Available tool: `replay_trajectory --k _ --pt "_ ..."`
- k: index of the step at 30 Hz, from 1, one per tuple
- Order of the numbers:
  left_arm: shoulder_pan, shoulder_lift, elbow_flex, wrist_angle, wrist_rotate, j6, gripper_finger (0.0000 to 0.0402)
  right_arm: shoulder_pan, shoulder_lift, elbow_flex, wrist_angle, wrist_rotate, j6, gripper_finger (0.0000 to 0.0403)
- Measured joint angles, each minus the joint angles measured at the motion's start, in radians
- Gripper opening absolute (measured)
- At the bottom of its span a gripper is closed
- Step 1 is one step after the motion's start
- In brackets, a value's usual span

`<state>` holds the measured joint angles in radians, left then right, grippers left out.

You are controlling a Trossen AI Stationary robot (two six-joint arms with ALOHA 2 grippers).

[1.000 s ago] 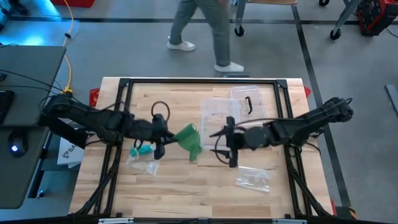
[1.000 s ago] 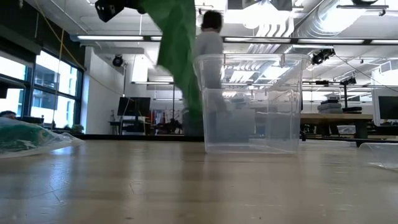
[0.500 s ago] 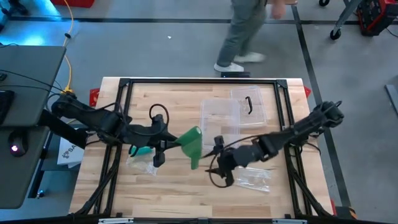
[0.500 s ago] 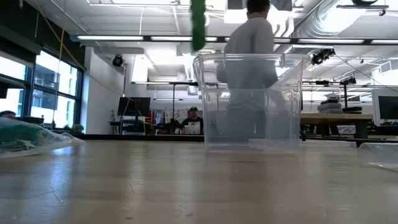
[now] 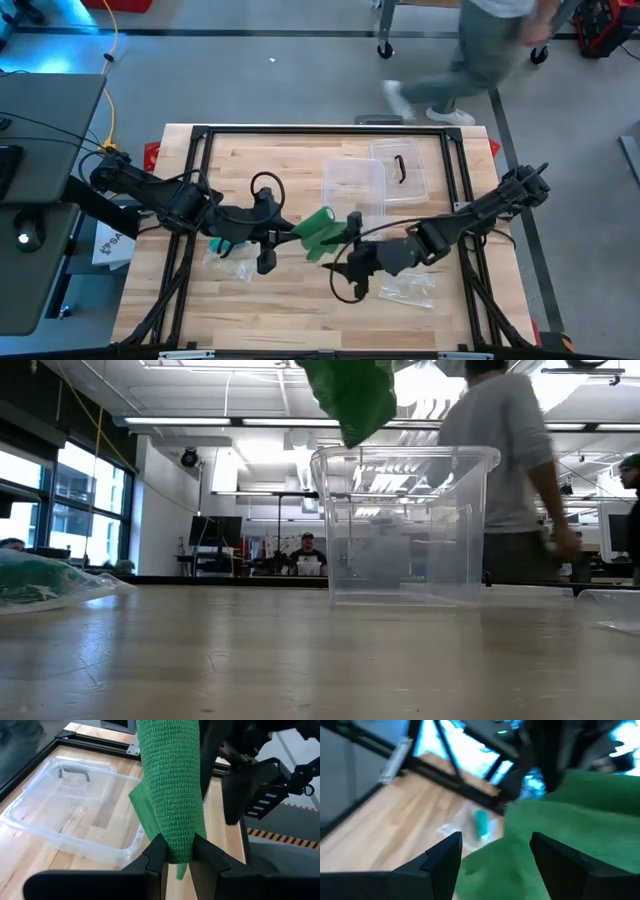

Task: Roll bandage
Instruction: Roll the green bandage

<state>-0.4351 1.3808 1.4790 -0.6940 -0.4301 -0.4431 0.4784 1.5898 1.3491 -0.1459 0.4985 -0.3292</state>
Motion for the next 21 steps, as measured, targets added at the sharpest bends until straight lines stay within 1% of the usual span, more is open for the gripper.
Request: replay_trajectory --k 3,6,9,13,15,18,19,21 --pt "0.0 0.0 0.001 0.0 0.001 0.0 0.0054 -0.034 0.005 -0.004 -0.038 -0.091 0.049 0.0233" --pt "0.0 0.0 0.001 0.001 0.001 0.0 0.0054 -0.055 0.01 -0.004 -0.043 -0.114 0.077 0.0223" --pt "0.0 0.0 0.001 0.004 0.0 0.001 0.0054 -0.072 0.02 -0.004 -0.044 -0.139 0.086 0.02" --pt "0.0 0.0 0.001 0.001 0.0 0.001 0.0054 -0.094 0.042 -0.004 -0.037 -0.191 0.091 0.0146" --pt "0.001 -0.002 0.001 -0.001 -0.002 0.002 0.0054 -0.099 0.051 -0.004 -0.039 -0.227 0.115 0.0105" --pt "0.002 -0.014 0.001 -0.012 -0.027 0.004 0.0054 -0.093 0.061 -0.005 -0.062 -0.291 0.162 0.0029" --pt "0.003 -0.02 0.001 -0.027 -0.041 0.008 0.0054 -0.084 0.061 -0.005 -0.07 -0.308 0.172 0.0015" --pt "0.004 -0.038 0.001 -0.064 -0.077 0.008 0.0054 -0.053 0.061 -0.005 -0.086 -0.317 0.203 0.0012"
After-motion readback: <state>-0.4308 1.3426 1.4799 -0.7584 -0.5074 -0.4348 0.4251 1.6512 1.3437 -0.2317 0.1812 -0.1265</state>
